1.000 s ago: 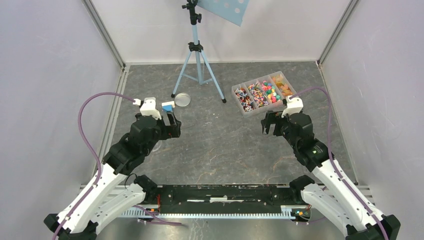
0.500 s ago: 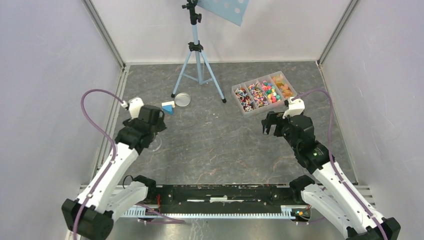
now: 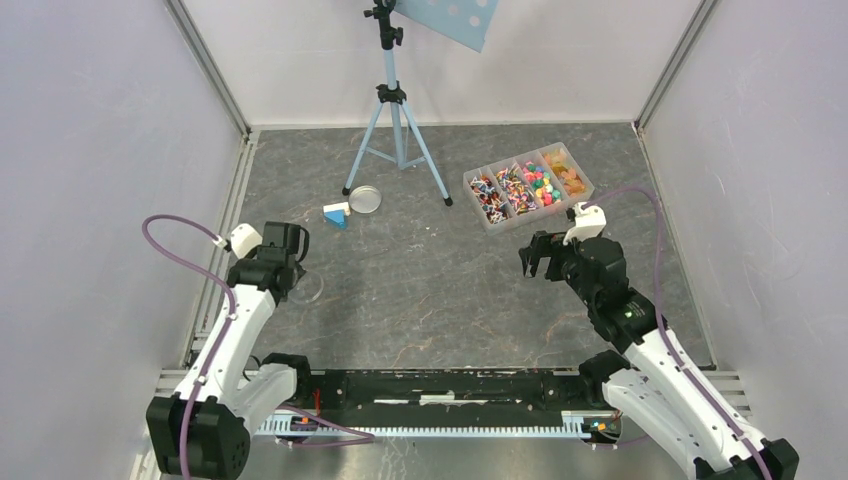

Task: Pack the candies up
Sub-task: Pick up the packing bottle from the center of the board.

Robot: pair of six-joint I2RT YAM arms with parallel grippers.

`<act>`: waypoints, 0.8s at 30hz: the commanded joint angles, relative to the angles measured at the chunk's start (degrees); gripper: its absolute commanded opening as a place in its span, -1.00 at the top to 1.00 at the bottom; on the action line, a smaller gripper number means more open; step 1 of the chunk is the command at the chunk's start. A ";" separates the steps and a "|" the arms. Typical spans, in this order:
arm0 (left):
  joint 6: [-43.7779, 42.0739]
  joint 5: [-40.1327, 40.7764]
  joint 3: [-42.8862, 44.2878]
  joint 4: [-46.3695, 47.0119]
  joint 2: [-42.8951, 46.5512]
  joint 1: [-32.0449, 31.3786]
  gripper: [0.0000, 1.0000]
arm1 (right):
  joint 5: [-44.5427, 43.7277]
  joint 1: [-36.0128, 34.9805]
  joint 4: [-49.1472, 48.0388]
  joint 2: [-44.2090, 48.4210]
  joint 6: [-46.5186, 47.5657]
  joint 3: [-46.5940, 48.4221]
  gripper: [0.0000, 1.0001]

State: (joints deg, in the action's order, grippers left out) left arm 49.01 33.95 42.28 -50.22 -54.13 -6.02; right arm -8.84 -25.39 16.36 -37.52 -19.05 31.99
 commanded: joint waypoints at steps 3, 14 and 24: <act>5.77 0.50 -2.55 3.34 -0.14 1.10 -0.22 | 2.38 0.04 -2.43 1.22 -1.84 -0.69 -0.96; 5.72 -3.33 -7.02 8.89 -2.59 1.27 0.01 | 2.37 0.01 -3.08 2.58 -1.39 0.19 -0.96; 2.90 -6.67 -8.58 11.82 -2.41 1.28 0.43 | 1.28 0.04 -3.27 2.95 -0.75 0.71 -0.96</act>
State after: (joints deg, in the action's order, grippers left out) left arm 52.07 27.97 33.98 -41.41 -57.47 -4.97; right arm -6.70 -25.39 15.90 -35.29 -20.16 31.14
